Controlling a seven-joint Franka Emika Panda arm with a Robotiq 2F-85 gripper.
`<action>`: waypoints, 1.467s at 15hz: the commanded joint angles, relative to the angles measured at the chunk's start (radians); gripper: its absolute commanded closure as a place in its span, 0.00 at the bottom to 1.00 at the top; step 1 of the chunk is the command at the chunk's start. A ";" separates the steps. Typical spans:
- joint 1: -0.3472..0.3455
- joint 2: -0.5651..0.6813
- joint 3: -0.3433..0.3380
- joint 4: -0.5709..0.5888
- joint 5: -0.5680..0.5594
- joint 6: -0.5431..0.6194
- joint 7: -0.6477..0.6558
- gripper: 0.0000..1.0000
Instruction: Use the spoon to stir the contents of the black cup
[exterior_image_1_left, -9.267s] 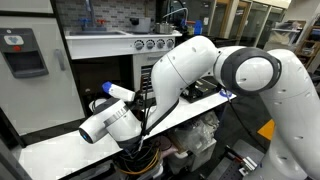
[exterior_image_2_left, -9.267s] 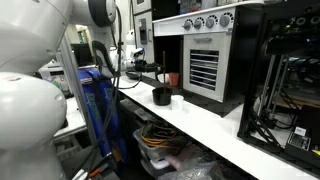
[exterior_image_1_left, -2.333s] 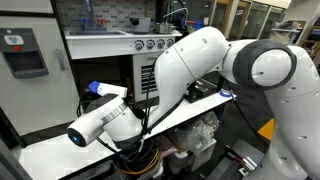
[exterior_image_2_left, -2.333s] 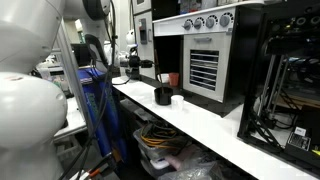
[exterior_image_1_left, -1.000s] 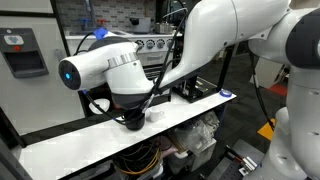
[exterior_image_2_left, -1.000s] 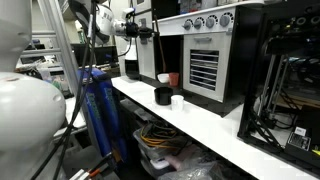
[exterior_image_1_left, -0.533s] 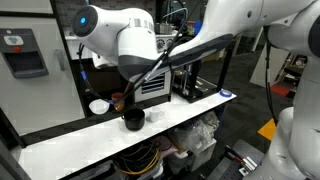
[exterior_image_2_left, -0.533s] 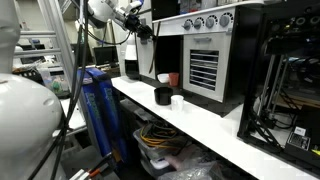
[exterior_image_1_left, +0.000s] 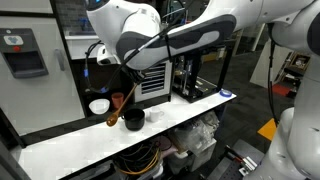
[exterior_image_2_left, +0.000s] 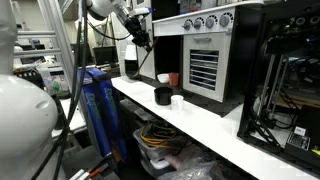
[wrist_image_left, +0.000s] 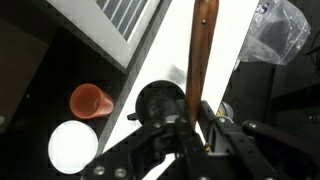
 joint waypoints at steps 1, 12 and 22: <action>0.002 -0.001 -0.008 -0.017 0.083 -0.012 0.066 0.96; 0.023 0.093 -0.002 -0.035 0.146 0.031 0.308 0.96; 0.005 0.102 0.008 -0.065 0.227 0.142 0.305 0.96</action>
